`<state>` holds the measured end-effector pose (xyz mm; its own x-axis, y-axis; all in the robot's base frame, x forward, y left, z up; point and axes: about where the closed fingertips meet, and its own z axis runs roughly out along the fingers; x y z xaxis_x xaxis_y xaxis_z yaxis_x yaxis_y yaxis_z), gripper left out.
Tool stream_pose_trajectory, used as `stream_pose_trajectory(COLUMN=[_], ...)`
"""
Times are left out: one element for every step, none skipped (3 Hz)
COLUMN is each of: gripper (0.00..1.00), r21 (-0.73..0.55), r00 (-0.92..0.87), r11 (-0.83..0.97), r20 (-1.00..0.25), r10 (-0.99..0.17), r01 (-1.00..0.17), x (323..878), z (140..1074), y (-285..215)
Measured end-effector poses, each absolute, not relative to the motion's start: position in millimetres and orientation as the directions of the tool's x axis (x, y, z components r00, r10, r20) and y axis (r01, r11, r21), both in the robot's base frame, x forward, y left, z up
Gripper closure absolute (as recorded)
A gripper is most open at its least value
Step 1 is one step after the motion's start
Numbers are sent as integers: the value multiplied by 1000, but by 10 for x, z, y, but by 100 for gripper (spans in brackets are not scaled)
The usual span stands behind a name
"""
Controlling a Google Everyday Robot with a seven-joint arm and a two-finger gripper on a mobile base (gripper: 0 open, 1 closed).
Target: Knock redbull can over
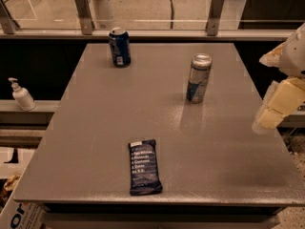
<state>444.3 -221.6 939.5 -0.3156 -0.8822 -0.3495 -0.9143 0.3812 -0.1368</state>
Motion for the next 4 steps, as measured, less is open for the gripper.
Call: stream_pose_trajectory(gripper=[0, 0, 0, 0], r21=[-78, -33, -5, 6], r00=[-370, -403, -411, -397], r11=[443, 491, 524, 546], r20=[-430, -524, -613, -694], r10=[-823, -750, -674, -601], r01=[-893, -870, -852, -838], x=[4565, 4696, 4818, 4958], z=[9241, 9142, 9084, 9083], y=[-2274, -2318, -2318, -2302])
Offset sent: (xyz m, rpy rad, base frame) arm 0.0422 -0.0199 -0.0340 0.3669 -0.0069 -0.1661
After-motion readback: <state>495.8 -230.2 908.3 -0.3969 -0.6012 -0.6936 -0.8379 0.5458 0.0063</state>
